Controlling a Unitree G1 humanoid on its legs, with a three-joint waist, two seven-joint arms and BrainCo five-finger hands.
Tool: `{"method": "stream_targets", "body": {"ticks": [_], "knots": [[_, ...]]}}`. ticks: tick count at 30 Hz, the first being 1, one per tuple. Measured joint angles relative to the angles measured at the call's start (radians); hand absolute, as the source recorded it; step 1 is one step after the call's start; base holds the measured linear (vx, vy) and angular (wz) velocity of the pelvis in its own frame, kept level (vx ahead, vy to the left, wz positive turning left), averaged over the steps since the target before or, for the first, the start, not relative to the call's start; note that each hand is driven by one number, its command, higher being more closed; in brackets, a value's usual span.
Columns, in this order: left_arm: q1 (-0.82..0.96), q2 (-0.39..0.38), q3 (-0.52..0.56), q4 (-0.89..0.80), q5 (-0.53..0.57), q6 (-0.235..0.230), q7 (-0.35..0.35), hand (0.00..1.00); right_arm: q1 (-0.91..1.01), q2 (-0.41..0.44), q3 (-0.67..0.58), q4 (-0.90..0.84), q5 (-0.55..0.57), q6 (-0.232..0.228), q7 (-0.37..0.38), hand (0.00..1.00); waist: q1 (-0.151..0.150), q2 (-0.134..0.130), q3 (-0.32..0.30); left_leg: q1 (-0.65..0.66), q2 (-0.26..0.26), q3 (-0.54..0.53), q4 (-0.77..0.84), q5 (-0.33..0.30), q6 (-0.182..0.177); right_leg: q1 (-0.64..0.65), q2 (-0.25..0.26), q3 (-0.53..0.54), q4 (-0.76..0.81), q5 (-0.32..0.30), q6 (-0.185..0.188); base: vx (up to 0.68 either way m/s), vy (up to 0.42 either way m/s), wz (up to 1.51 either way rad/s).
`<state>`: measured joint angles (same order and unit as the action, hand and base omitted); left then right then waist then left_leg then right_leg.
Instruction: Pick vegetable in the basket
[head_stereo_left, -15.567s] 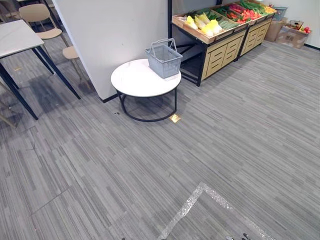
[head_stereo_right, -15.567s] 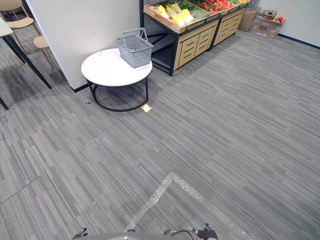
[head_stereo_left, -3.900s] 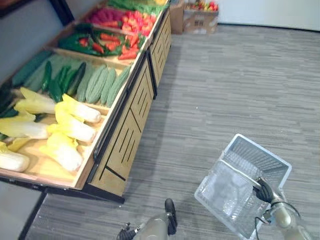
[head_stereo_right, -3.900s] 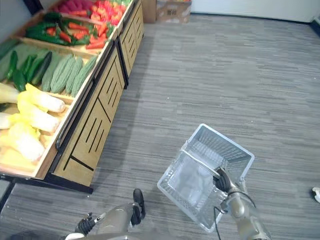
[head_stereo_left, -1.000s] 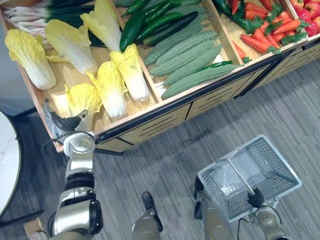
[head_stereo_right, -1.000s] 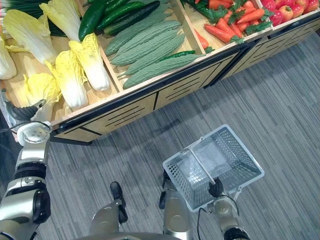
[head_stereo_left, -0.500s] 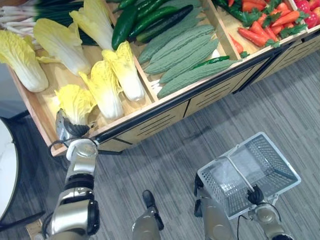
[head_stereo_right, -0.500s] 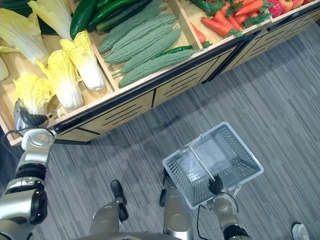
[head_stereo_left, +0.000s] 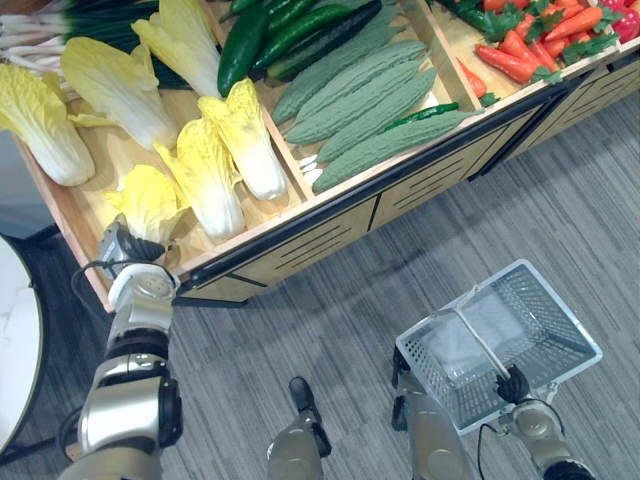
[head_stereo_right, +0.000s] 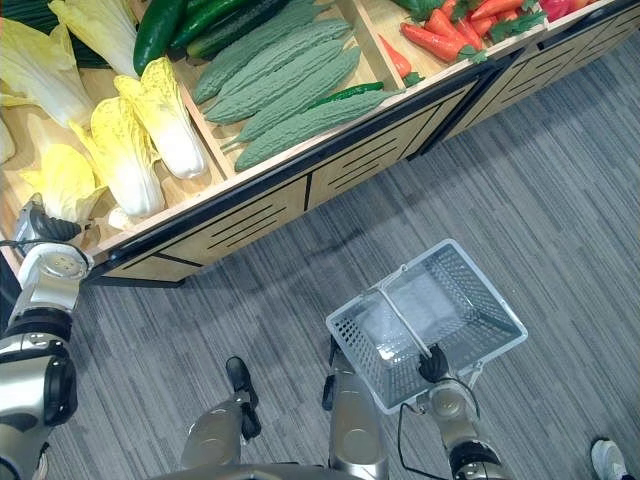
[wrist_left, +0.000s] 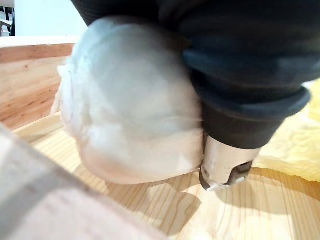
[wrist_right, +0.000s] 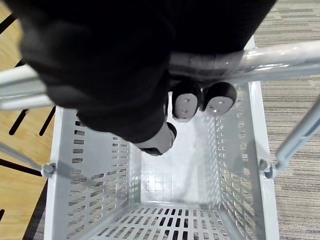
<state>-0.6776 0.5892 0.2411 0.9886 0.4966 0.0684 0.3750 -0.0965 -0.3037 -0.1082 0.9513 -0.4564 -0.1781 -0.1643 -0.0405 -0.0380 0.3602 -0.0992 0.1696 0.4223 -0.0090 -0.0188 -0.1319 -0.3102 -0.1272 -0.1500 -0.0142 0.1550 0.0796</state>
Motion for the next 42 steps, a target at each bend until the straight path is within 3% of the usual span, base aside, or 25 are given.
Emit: {"method": "stream_targets", "body": {"ticks": [9, 13, 16, 18, 21, 26, 32, 37, 40, 42], "knots": [[0.004, -0.017, 0.046, 0.042, -0.023, -0.001, 0.005, 1.00, 0.002, -0.003, 0.002, 0.009, -0.001, 0.000, 0.009, 1.00, -0.010, -0.002, 0.002, 0.037, -0.001, 0.004, 0.000, -0.006, 0.000, 0.035, 0.000, 0.005, -0.004, 0.001, 0.000, 0.00, 0.000, 0.00], [0.020, -0.083, 0.146, 0.015, -0.261, -0.043, 0.063, 1.00, 0.010, -0.003, 0.000, 0.011, -0.001, 0.007, 0.015, 1.00, -0.010, -0.002, 0.002, 0.053, -0.002, 0.003, 0.000, -0.009, 0.002, 0.051, -0.001, 0.005, -0.004, 0.001, 0.000, 0.00, 0.000, 0.00], [0.080, -0.183, 0.223, -0.164, -0.465, -0.066, 0.123, 1.00, 0.025, -0.002, -0.006, 0.008, -0.003, 0.011, 0.016, 1.00, -0.009, -0.002, 0.002, 0.064, -0.003, -0.004, 0.000, -0.010, 0.002, 0.067, -0.003, -0.003, -0.005, 0.001, 0.001, 0.01, -0.004, 0.05], [0.180, -0.306, 0.236, -0.409, -0.577, -0.109, 0.187, 1.00, 0.037, 0.004, -0.021, 0.003, -0.007, 0.025, 0.016, 1.00, -0.010, 0.000, 0.001, 0.069, -0.005, -0.023, 0.001, -0.012, 0.004, 0.081, -0.008, -0.010, -0.005, 0.001, 0.001, 0.01, -0.004, 0.17], [0.252, -0.407, 0.294, -0.554, -0.679, -0.155, 0.256, 1.00, 0.061, 0.011, -0.063, -0.003, -0.017, 0.027, 0.020, 1.00, -0.008, 0.001, 0.000, 0.087, -0.007, -0.025, 0.003, -0.014, 0.007, 0.102, -0.010, -0.008, -0.005, 0.000, 0.001, 0.01, -0.003, 0.05], [0.313, -0.486, 0.362, -0.775, -0.762, -0.226, 0.366, 1.00, 0.089, 0.016, -0.086, -0.002, -0.019, 0.041, 0.022, 1.00, -0.003, 0.002, -0.007, 0.106, -0.009, -0.027, 0.014, -0.020, 0.009, 0.126, -0.012, -0.002, -0.004, 0.000, 0.002, -0.03, -0.013, -0.01], [0.331, -0.541, 0.352, -1.006, -0.697, -0.261, 0.444, 1.00, 0.141, 0.017, -0.091, 0.000, -0.020, 0.042, 0.022, 1.00, -0.003, 0.012, -0.077, 0.122, -0.009, -0.018, 0.013, -0.022, 0.006, 0.132, -0.010, 0.017, -0.005, 0.003, 0.006, -0.02, -0.017, -0.07], [0.334, -0.564, 0.218, -1.174, -0.516, -0.247, 0.478, 1.00, 0.168, 0.016, -0.091, -0.001, -0.019, 0.042, 0.022, 1.00, -0.008, 0.016, -0.139, 0.146, -0.008, 0.006, 0.013, -0.032, 0.001, 0.145, -0.004, 0.041, -0.019, 0.010, 0.014, 0.00, -0.010, -0.15], [0.370, -0.548, 0.031, -1.227, -0.384, -0.235, 0.431, 1.00, 0.178, -0.006, -0.082, -0.047, -0.017, 0.041, 0.023, 1.00, -0.009, 0.026, -0.153, 0.185, -0.008, 0.043, 0.014, -0.050, -0.001, 0.163, 0.004, 0.078, -0.023, 0.012, 0.018, 0.01, 0.006, -0.39], [0.405, -0.505, -0.097, -1.231, -0.308, -0.243, 0.348, 1.00, 0.174, -0.067, -0.057, -0.122, -0.018, 0.037, 0.041, 1.00, -0.012, 0.041, -0.169, 0.216, -0.016, 0.101, 0.014, -0.071, -0.005, 0.162, 0.011, 0.136, -0.037, 0.020, 0.030, 0.01, 0.024, -0.76]]}}
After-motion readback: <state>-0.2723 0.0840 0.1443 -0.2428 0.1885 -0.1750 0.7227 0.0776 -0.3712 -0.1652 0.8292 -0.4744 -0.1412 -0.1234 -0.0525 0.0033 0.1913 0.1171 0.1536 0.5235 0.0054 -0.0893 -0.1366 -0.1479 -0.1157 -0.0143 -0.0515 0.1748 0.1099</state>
